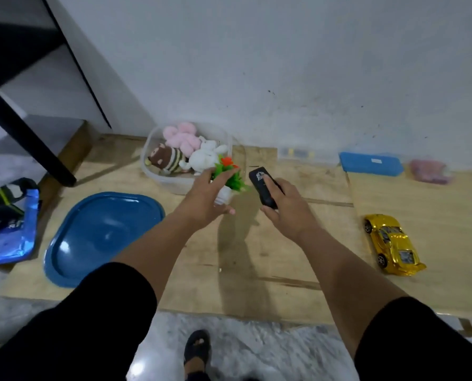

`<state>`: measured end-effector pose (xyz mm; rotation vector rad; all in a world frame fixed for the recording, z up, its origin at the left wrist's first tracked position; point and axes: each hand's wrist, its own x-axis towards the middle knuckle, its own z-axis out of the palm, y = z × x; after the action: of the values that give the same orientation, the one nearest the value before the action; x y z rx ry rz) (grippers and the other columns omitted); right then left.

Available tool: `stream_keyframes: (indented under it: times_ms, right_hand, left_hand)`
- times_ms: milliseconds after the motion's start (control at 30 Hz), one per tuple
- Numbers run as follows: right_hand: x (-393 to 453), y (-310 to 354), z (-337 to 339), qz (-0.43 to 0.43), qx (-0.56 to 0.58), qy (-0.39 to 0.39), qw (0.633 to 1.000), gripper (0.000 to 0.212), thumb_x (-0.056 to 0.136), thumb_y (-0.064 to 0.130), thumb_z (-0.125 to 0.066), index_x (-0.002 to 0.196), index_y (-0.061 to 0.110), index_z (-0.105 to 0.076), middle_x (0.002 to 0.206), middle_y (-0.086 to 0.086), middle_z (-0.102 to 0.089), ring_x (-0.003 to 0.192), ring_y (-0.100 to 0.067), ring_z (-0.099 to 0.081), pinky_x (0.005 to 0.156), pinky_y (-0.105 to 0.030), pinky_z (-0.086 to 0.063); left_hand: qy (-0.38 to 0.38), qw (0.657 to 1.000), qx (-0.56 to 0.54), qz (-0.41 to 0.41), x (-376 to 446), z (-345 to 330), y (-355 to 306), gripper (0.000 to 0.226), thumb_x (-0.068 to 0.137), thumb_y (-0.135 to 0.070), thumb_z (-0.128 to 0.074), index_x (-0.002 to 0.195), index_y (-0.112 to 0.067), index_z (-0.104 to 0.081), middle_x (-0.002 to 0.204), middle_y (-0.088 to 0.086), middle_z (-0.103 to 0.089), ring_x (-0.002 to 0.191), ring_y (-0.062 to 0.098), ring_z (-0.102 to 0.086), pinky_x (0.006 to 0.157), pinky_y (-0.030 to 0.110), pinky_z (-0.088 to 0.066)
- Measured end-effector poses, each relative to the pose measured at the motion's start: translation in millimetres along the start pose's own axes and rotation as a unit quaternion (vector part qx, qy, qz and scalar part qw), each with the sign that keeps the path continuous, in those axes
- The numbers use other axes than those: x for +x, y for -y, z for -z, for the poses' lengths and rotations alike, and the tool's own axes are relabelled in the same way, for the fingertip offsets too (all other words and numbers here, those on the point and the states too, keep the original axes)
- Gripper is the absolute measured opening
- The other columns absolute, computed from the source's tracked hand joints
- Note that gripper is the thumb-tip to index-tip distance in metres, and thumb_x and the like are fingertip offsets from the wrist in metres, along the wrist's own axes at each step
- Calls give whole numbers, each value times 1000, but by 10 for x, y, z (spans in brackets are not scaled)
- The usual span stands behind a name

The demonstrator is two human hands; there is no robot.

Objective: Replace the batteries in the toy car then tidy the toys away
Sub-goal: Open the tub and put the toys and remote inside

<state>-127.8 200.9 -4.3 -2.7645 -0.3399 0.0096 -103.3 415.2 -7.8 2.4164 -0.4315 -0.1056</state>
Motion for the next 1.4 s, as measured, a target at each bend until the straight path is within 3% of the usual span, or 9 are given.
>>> stream_keyframes:
  times_ms: [167,367,600,700,767,833,967,1133,1400]
  right_hand:
    - [690,542,-28,36,16,21,999,68,93,31,-52,149,19,-17,147,-10,-29,133,-28,-30,110,-35,-29]
    - [1283,841,-353,23,0,86,996,68,93,35,-50,149,19,-15,148,-9,-27,134,-28,-29,113,-36,-25]
    - [1613,927,-518,21,-72,137,988,66,95,41,-44,150,22,-12,147,-6,-30,131,-28,-33,109,-35,-25]
    - [1619,885,-585,15,-79,131,988,60,97,41,-38,149,24,-16,145,-5,-31,131,-28,-34,110,-36,-25]
    - [1636,858,-596,19,-71,128,989,53,98,38,-35,148,27,-21,144,-3,-33,129,-26,-36,109,-35,-26]
    - [1658,855,-585,23,-47,122,991,49,98,32,-36,146,25,-28,142,-2,-38,128,-23,-37,108,-34,-27]
    - [1658,841,-615,-3,3,121,993,48,97,26,-39,144,23,-30,144,-8,-40,131,-26,-37,110,-35,-27]
    - [1521,909,-464,-5,5,128,992,57,99,33,-35,150,25,-12,157,-8,-19,144,-26,-15,116,-38,-14]
    - [1083,1236,-311,110,34,45,992,64,96,42,-40,150,25,-10,158,1,-13,147,-16,-3,119,-42,-8]
  left_hand:
    - [-35,998,50,20,272,587,439,88,69,-34,-82,143,-32,-35,143,13,-34,132,29,-30,108,37,-28]
    - [35,991,113,55,559,824,990,90,71,-44,-77,146,-36,-27,147,12,-31,135,30,-25,110,41,-25]
    - [116,963,236,51,752,823,1284,84,79,-69,-51,148,-40,-12,148,10,-27,140,29,-14,110,50,-13]
    - [129,955,265,17,720,770,1352,73,82,-77,-20,146,-44,-12,144,9,-29,140,26,-12,110,53,-15]
    - [120,953,277,0,703,763,1367,82,73,-76,4,144,-42,-20,140,8,-34,138,25,-15,109,54,-16]
    - [102,952,287,-9,693,749,1373,87,70,-72,10,141,-38,-29,138,9,-35,137,26,-16,109,53,-16]
    - [79,955,287,-3,684,743,1354,85,72,-71,8,137,-43,-39,149,11,-21,142,28,-6,112,53,-11]
    - [87,965,245,26,599,802,1272,66,84,-73,-2,141,-51,-27,157,4,2,145,26,10,111,61,2]
    - [-38,976,197,79,-172,989,1187,88,73,-81,10,143,-44,-28,153,2,-14,142,22,-9,107,69,-11]
